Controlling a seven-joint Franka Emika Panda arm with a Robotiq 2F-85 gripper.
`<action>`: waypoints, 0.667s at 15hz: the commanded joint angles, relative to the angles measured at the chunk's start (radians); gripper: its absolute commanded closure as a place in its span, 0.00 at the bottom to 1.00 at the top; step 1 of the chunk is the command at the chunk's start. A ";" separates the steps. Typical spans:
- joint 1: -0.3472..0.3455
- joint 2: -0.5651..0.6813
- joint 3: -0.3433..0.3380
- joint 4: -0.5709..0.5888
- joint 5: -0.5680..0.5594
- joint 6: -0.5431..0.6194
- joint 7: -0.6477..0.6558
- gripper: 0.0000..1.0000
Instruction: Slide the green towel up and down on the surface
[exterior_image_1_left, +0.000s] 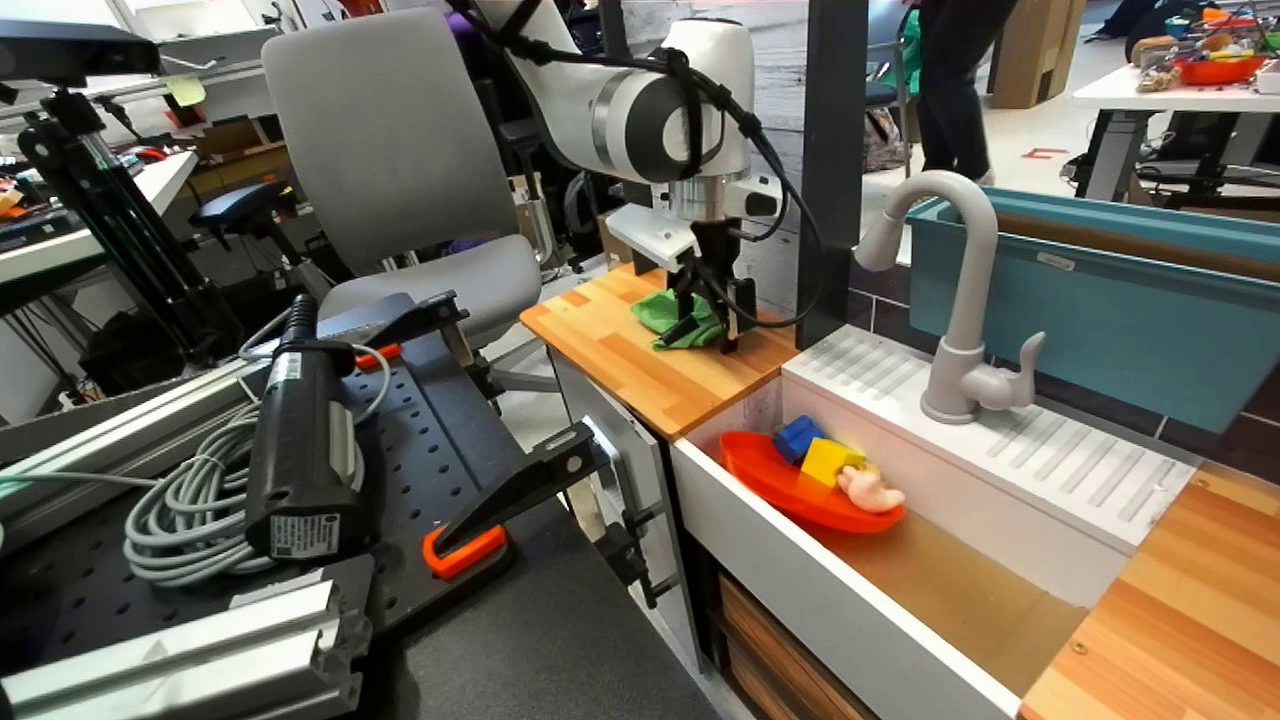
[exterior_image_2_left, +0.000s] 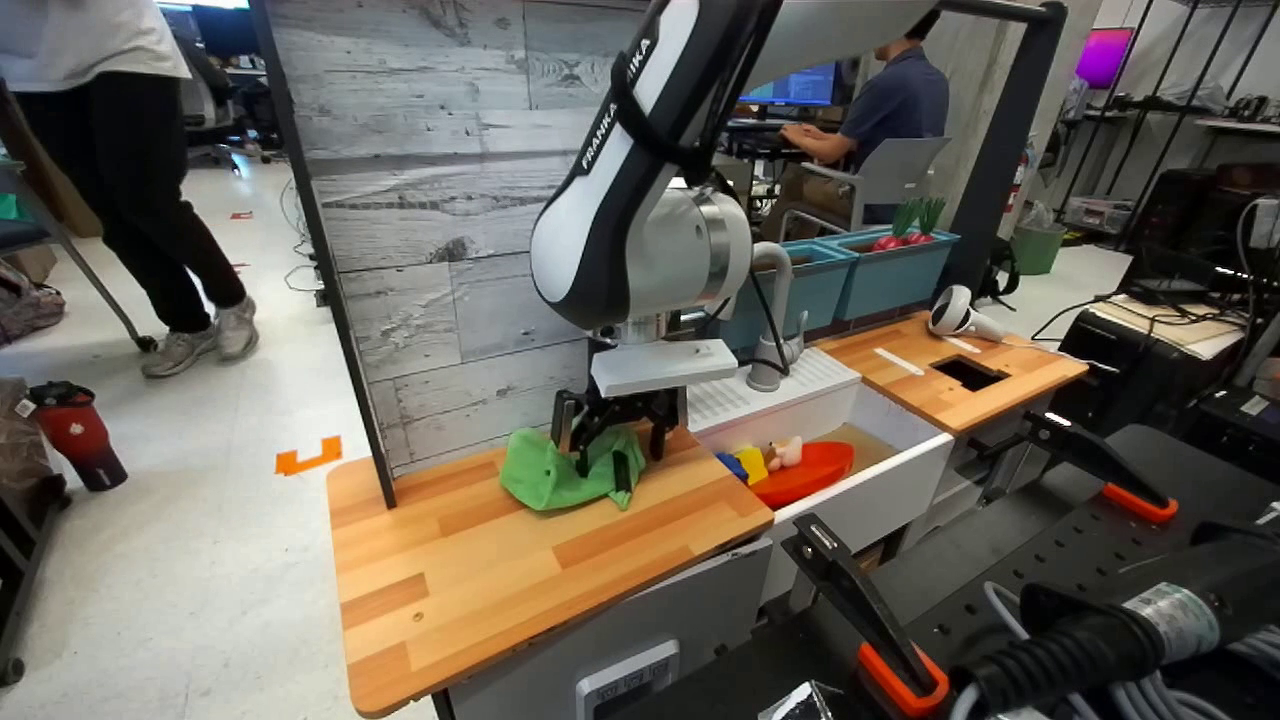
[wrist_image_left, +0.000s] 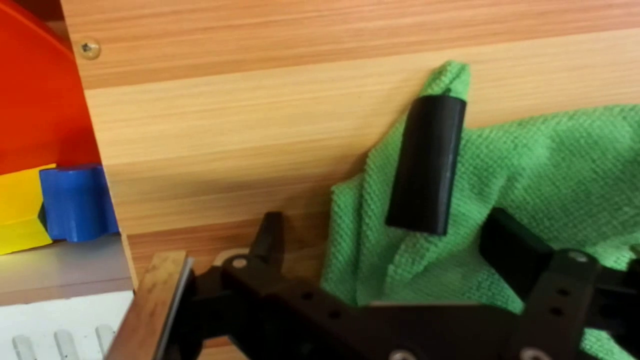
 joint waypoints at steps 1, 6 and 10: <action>0.002 -0.016 -0.013 -0.065 0.011 0.054 -0.001 0.00; -0.016 -0.069 -0.028 -0.203 0.017 0.149 -0.003 0.00; -0.038 -0.112 -0.029 -0.314 0.020 0.226 -0.013 0.00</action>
